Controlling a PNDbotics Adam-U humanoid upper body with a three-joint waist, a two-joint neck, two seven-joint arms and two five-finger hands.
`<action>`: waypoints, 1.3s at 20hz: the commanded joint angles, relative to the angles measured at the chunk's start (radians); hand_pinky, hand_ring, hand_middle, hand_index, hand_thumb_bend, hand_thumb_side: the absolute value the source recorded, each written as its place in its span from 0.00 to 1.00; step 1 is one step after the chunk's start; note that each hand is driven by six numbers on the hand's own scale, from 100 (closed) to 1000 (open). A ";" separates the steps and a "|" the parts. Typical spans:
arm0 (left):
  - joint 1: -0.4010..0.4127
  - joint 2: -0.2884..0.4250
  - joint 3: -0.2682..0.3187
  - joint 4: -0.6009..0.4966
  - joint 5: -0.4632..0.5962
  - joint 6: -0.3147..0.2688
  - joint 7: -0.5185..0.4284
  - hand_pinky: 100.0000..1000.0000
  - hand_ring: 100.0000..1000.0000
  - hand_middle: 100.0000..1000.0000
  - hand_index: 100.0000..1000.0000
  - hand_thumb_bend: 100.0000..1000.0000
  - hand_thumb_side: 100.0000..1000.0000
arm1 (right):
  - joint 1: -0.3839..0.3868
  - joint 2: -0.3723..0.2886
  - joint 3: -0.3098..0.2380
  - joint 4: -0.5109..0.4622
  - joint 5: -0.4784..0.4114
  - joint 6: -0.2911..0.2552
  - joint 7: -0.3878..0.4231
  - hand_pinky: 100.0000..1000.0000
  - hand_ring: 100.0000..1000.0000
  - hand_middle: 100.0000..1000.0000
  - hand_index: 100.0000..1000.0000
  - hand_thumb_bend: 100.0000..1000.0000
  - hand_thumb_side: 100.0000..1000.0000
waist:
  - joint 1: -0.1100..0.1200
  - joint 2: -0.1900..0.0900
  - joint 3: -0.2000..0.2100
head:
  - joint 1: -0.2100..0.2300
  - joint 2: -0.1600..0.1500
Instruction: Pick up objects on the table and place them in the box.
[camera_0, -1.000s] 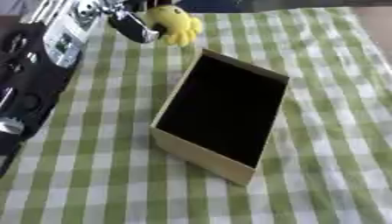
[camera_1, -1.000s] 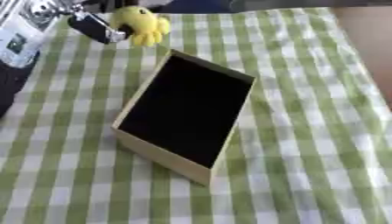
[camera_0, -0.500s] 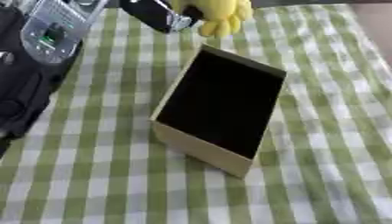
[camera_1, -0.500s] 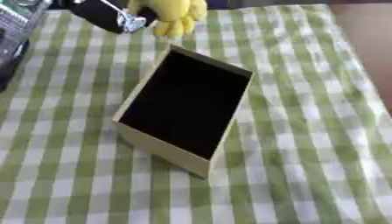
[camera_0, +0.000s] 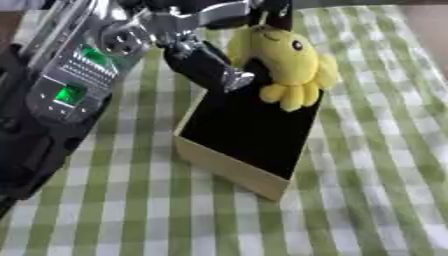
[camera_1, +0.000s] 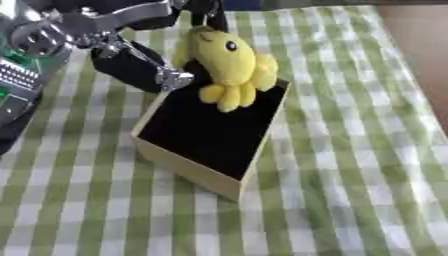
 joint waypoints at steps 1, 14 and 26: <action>0.001 0.014 -0.018 -0.033 0.016 -0.006 -0.014 0.36 0.53 0.52 0.57 0.00 0.00 | -0.006 -0.013 -0.011 -0.020 0.003 0.000 -0.005 0.76 0.76 0.68 0.85 0.00 1.00 | -0.001 -0.027 0.000 | -0.005 0.007; 0.047 -0.031 -0.078 0.091 -0.077 -0.050 0.002 0.36 0.54 0.52 0.58 0.00 0.03 | -0.004 -0.006 -0.011 -0.020 -0.003 -0.003 -0.004 0.76 0.76 0.68 0.85 0.00 1.00 | -0.004 -0.021 -0.007 | 0.001 0.002; 0.051 -0.082 -0.091 0.214 -0.171 -0.095 0.018 0.39 0.55 0.53 0.60 0.00 0.03 | 0.005 -0.002 -0.010 -0.020 -0.009 -0.001 0.001 0.75 0.76 0.67 0.85 0.00 1.00 | -0.005 -0.016 -0.010 | 0.006 -0.001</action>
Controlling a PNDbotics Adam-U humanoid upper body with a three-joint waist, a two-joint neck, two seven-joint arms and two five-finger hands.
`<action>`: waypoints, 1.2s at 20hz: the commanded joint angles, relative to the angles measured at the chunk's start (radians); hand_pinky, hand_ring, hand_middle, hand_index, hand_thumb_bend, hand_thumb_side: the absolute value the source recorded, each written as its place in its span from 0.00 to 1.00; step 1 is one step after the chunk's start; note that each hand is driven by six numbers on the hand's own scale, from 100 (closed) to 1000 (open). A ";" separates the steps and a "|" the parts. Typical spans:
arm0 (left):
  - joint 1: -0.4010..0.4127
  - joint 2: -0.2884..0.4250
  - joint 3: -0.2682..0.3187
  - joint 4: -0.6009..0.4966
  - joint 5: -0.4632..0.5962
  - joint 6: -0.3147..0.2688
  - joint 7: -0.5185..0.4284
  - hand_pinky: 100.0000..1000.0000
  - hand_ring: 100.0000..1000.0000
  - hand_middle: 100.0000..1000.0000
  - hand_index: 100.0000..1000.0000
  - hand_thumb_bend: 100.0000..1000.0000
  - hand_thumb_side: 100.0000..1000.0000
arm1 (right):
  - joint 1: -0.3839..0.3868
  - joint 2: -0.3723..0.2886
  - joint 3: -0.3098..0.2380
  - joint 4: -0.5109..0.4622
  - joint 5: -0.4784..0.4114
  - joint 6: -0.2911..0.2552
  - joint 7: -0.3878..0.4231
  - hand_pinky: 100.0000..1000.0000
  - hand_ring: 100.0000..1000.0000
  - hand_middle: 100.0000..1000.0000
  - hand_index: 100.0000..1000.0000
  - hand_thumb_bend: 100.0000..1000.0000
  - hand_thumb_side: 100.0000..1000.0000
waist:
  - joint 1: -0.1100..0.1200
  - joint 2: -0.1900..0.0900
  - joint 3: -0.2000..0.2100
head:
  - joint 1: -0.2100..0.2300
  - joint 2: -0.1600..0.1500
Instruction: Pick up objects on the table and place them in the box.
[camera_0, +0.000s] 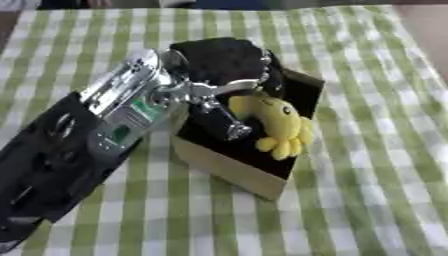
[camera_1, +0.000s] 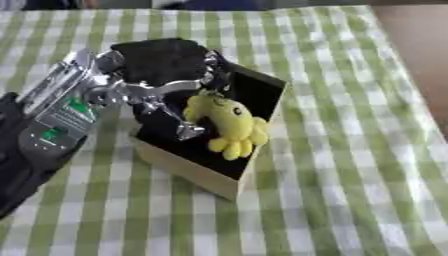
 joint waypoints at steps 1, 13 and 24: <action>-0.008 -0.011 0.003 0.034 -0.037 -0.020 0.009 0.39 0.55 0.53 0.60 0.00 0.03 | -0.004 -0.010 -0.010 -0.020 -0.006 0.000 0.003 0.75 0.76 0.67 0.85 0.00 1.00 | -0.003 -0.017 -0.002 | 0.003 -0.001; -0.004 -0.021 0.009 0.079 -0.164 -0.105 -0.123 0.72 0.84 0.82 0.91 0.65 0.33 | 0.004 -0.005 -0.014 -0.020 -0.007 0.001 0.000 0.75 0.76 0.67 0.85 0.00 1.00 | -0.003 -0.020 -0.005 | 0.000 -0.005; -0.009 -0.002 0.133 -0.076 -0.123 -0.017 0.040 0.65 0.80 0.79 0.88 0.43 0.41 | 0.003 -0.004 -0.015 -0.020 -0.006 0.000 0.001 0.75 0.76 0.67 0.84 0.00 1.00 | -0.005 -0.029 -0.002 | -0.004 -0.006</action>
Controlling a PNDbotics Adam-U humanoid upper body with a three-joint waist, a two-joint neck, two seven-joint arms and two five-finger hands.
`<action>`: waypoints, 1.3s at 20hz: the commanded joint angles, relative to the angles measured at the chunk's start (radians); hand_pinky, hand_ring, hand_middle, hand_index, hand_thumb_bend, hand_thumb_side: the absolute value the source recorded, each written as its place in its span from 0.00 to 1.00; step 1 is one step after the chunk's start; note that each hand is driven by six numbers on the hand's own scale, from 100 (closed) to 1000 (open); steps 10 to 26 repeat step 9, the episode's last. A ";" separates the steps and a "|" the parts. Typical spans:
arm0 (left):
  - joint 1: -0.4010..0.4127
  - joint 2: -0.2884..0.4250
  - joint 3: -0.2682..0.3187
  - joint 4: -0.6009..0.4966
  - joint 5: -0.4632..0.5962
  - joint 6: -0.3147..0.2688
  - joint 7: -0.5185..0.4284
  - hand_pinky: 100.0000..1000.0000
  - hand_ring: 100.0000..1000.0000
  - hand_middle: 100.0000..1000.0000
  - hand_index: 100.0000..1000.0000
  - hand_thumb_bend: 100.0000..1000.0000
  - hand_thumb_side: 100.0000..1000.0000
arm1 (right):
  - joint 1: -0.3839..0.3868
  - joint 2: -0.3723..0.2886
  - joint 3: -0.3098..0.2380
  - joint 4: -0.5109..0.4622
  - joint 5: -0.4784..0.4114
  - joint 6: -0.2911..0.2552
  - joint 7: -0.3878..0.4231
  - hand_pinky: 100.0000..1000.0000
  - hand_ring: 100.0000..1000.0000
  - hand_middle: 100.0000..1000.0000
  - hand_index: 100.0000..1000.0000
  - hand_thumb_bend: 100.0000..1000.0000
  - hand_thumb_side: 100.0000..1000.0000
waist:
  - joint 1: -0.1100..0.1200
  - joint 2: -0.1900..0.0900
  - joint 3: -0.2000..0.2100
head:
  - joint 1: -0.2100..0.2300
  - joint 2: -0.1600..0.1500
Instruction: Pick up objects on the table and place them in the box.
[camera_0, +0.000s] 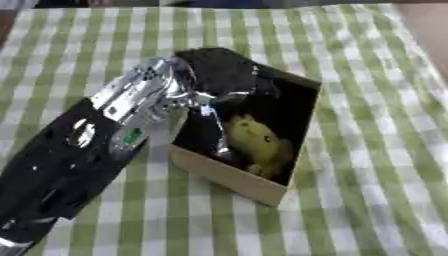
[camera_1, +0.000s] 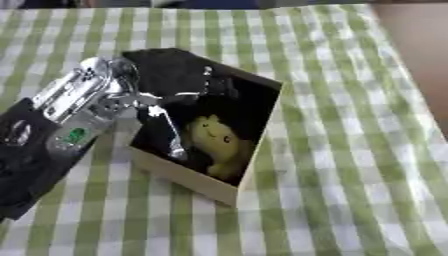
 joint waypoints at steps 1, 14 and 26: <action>-0.023 0.027 0.070 -0.082 0.084 0.049 0.070 0.64 0.80 0.78 0.87 0.42 0.41 | -0.012 -0.013 -0.010 -0.020 -0.005 -0.001 -0.001 0.75 0.76 0.67 0.84 0.00 1.00 | -0.004 -0.031 0.000 | -0.004 -0.005; -0.014 0.098 0.190 -0.256 0.392 0.181 0.162 0.57 0.75 0.75 0.82 0.30 0.41 | -0.014 -0.011 -0.013 -0.020 0.001 -0.005 -0.005 0.75 0.76 0.67 0.84 0.00 1.00 | -0.002 -0.041 0.006 | -0.021 0.008; -0.014 0.098 0.190 -0.256 0.392 0.181 0.162 0.57 0.75 0.75 0.82 0.30 0.41 | -0.014 -0.011 -0.013 -0.020 0.001 -0.005 -0.005 0.75 0.76 0.67 0.84 0.00 1.00 | -0.002 -0.041 0.006 | -0.021 0.008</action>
